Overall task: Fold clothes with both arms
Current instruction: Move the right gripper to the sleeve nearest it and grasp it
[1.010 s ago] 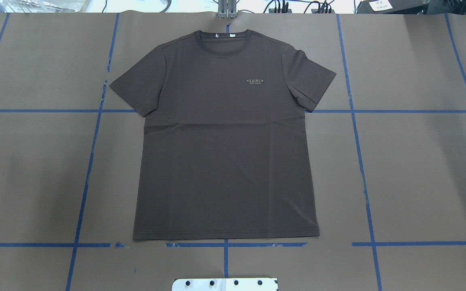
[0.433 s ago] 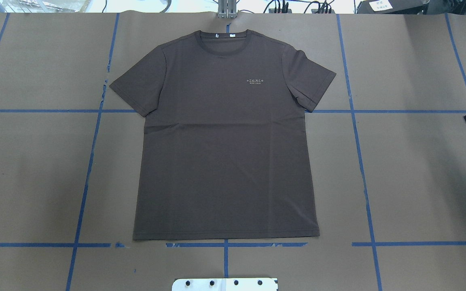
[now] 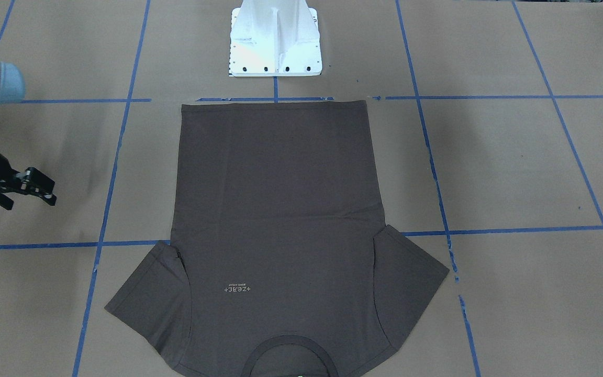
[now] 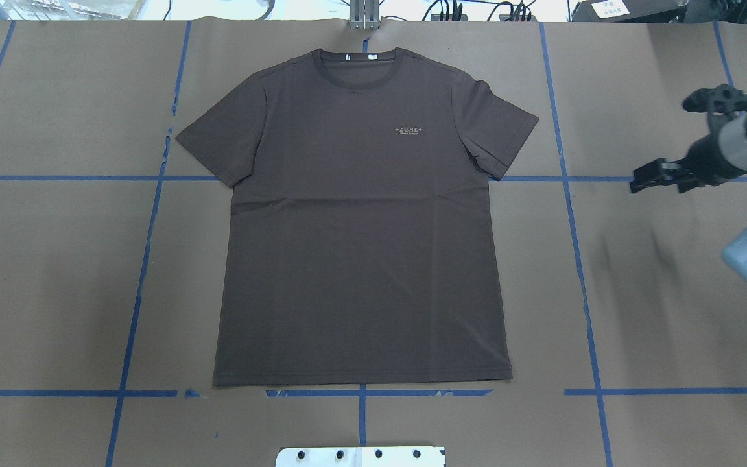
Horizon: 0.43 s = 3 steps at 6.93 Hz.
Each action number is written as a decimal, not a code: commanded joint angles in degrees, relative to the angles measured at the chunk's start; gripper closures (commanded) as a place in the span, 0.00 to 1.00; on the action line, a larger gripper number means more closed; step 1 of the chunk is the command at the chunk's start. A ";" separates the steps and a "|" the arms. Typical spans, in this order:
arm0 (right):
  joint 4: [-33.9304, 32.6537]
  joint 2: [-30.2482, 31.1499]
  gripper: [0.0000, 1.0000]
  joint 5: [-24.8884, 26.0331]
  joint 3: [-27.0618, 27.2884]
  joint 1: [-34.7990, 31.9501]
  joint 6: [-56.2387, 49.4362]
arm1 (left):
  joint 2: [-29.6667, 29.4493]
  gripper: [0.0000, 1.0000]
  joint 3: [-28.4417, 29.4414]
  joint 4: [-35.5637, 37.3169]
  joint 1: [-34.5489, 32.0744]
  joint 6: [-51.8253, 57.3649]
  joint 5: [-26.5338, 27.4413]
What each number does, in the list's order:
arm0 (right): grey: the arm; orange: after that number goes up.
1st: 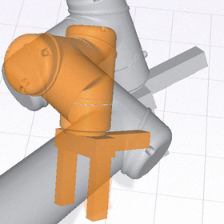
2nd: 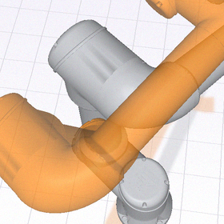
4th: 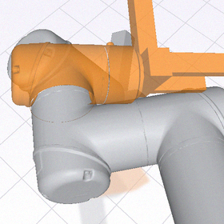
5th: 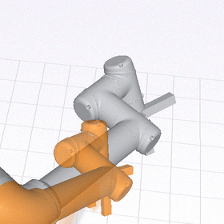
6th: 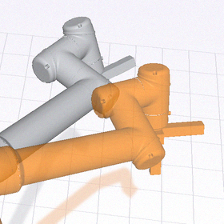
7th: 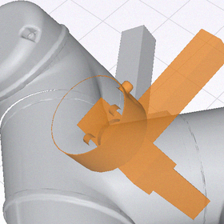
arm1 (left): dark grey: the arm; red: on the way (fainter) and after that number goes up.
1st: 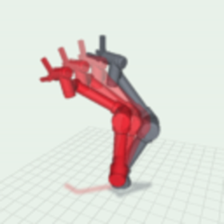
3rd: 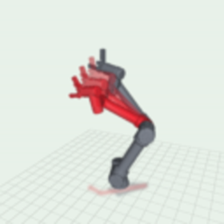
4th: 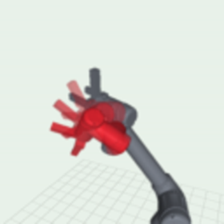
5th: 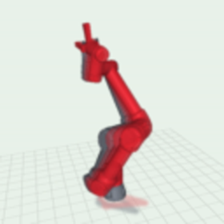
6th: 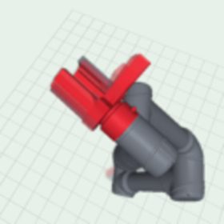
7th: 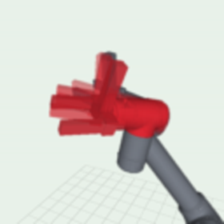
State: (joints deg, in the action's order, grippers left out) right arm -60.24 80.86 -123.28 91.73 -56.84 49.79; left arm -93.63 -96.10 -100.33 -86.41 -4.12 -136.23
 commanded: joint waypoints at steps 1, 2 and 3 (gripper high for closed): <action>4.32 -15.30 0.00 7.56 -13.95 2.87 6.02 | 0.03 0.00 -0.14 -0.04 0.02 0.16 0.09; 9.22 -21.47 0.03 12.57 -22.99 3.84 7.76 | 0.03 0.00 -0.14 -0.47 0.02 0.08 0.09; 13.70 -23.71 0.08 15.32 -27.17 3.85 9.09 | 0.03 0.00 -0.23 -1.61 0.02 -0.10 0.00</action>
State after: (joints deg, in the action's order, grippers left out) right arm -51.80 61.91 -112.22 71.66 -53.44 57.11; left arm -93.61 -96.25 -100.94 -86.40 -4.07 -136.17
